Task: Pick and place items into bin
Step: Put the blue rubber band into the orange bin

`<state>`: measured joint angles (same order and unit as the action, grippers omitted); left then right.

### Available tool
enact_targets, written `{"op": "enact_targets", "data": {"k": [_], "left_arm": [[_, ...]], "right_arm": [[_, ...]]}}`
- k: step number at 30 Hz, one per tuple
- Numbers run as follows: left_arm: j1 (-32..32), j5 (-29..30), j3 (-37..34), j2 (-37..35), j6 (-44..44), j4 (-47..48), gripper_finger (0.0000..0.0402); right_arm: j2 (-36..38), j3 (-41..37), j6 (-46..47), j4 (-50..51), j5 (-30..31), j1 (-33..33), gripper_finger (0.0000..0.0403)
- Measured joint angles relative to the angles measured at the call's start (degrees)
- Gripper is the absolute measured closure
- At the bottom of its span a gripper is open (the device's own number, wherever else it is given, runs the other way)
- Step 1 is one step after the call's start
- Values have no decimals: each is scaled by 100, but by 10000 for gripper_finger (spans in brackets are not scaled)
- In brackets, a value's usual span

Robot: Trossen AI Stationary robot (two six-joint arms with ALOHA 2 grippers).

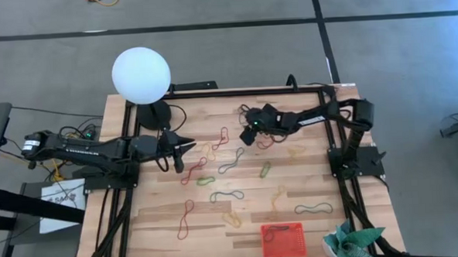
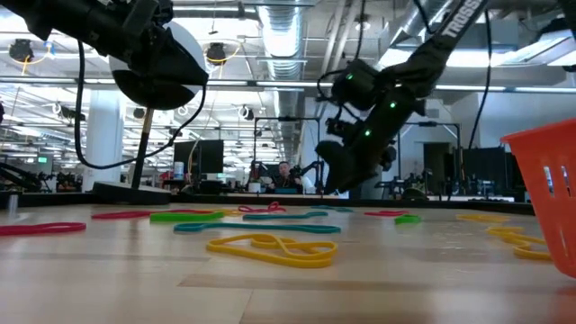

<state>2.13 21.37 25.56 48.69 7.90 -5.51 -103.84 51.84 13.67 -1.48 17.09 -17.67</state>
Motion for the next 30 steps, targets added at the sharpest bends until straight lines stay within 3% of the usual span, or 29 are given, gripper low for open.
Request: {"op": "enact_targets", "data": {"k": [7,20,23,30], "left_arm": [[2,-65,2,0,108,9,339],[35,-314,2,4,482,23,339],[38,-320,2,4,538,23,339],[37,-321,2,4,542,22,339]], "right_arm": [[-428,599,528,985,242,-4,193],[-851,830,1150,1126,275,-61,203],[-862,828,1158,1104,312,-59,234],[-875,821,1222,1023,342,-55,353]]}}
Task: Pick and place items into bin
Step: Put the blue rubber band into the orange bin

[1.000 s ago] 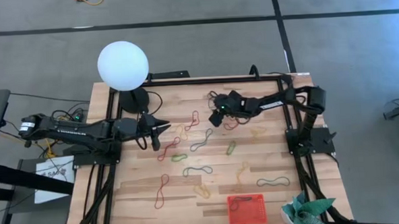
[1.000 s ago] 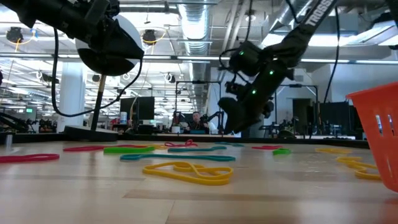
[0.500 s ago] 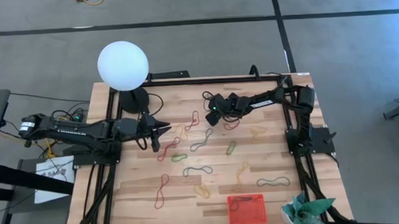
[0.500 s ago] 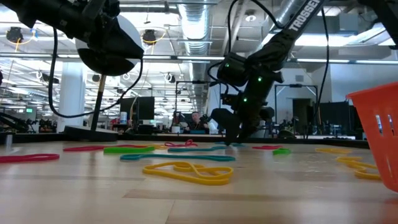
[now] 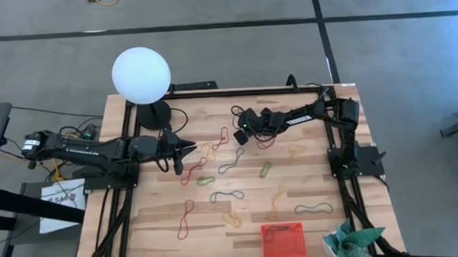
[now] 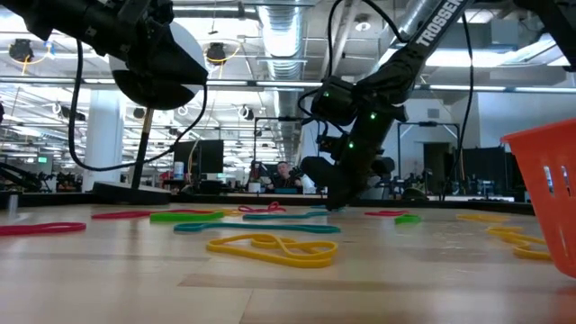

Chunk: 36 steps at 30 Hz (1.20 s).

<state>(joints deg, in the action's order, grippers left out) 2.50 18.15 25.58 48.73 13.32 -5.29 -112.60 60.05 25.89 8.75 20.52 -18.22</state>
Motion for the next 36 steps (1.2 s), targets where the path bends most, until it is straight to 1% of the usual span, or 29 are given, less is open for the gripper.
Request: {"op": "enact_targets", "data": {"k": [2,3,6,8,10,16,18,20,24,28,31,33,36], "left_arm": [[0,-9,0,0,0,1,339],[0,-9,0,0,0,1,339],[0,-9,0,0,0,1,339],[0,-9,0,0,0,0,339],[0,-8,0,0,0,12,339],[0,-7,0,0,0,25,339],[0,-7,0,0,0,25,339],[0,-7,0,0,0,25,339],[0,-4,0,0,-2,30,339],[0,-2,0,0,-4,38,339],[0,14,0,0,-4,41,339],[0,15,0,0,-4,52,339],[0,17,0,0,-7,65,339]], "right_arm": [[-2,-2,-199,2,57,38,385],[23,-6,-329,11,82,78,393],[164,-37,-651,95,97,261,394],[386,-57,-813,238,80,457,398],[768,-38,-837,326,64,733,400],[2170,-37,-772,1290,40,1886,401],[2649,-28,-534,1656,-81,2334,401],[3056,-28,-109,2122,-138,2825,402],[3611,-28,796,2848,-148,3889,402],[3799,-28,1163,3231,-408,5000,402],[3729,-28,1165,3145,-416,5747,402],[3627,-28,1165,2990,-396,6144,402],[3410,-28,1165,2724,-365,6572,402]]}}
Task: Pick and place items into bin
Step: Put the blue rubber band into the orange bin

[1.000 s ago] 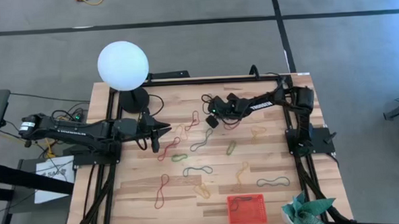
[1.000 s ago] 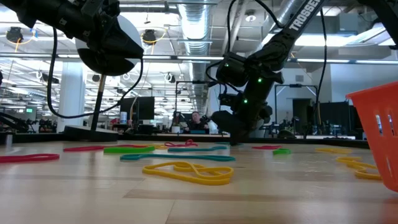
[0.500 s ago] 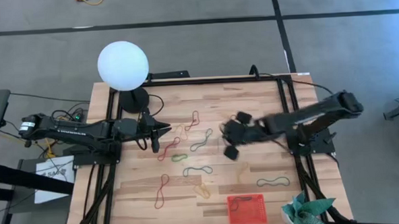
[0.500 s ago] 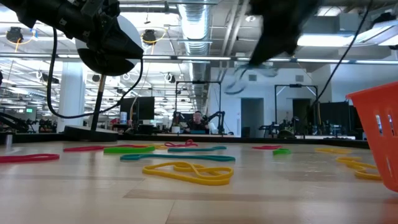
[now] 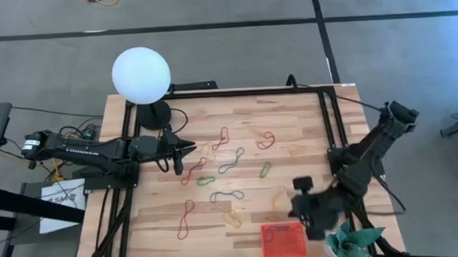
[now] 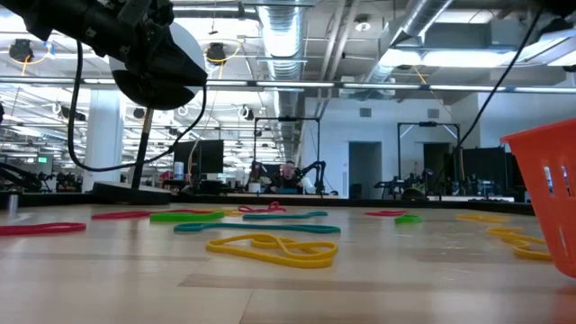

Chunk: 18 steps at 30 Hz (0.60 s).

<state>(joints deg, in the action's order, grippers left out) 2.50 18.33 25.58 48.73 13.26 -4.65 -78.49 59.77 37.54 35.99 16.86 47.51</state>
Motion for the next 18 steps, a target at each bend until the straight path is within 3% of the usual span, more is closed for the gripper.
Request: {"op": "enact_targets", "data": {"k": [7,11,18], "left_arm": [[0,4,0,0,-2,2,339],[0,4,0,0,-2,2,339],[0,4,0,0,-5,2,339]], "right_arm": [[-643,2,219,-378,-36,286,403],[-973,2,765,-505,-526,213,403],[-1322,7,474,-1224,-1032,65,403]]}}
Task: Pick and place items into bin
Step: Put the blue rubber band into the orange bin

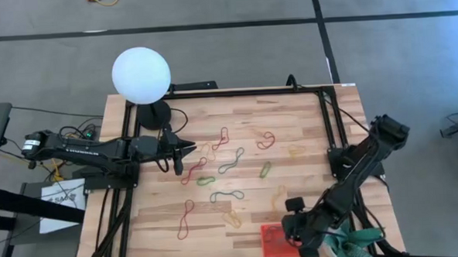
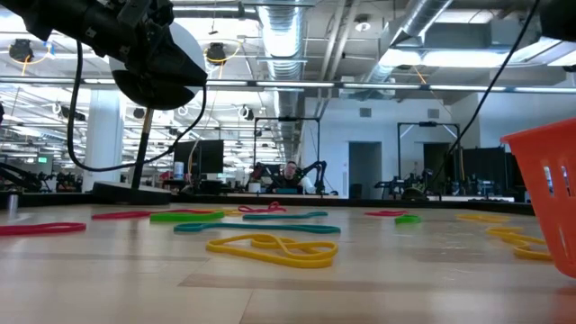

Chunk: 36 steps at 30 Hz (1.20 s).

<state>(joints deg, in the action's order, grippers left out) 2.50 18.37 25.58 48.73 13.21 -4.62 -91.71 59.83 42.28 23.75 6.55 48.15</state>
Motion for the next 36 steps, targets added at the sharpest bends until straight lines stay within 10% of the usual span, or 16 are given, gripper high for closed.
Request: {"op": "enact_targets", "data": {"k": [11,36], "left_arm": [[-2,-4,0,2,206,134,339],[-1,-17,0,2,394,356,339]], "right_arm": [[-52,0,838,61,-148,-571,395],[-47,0,880,-864,-505,-475,240]]}}
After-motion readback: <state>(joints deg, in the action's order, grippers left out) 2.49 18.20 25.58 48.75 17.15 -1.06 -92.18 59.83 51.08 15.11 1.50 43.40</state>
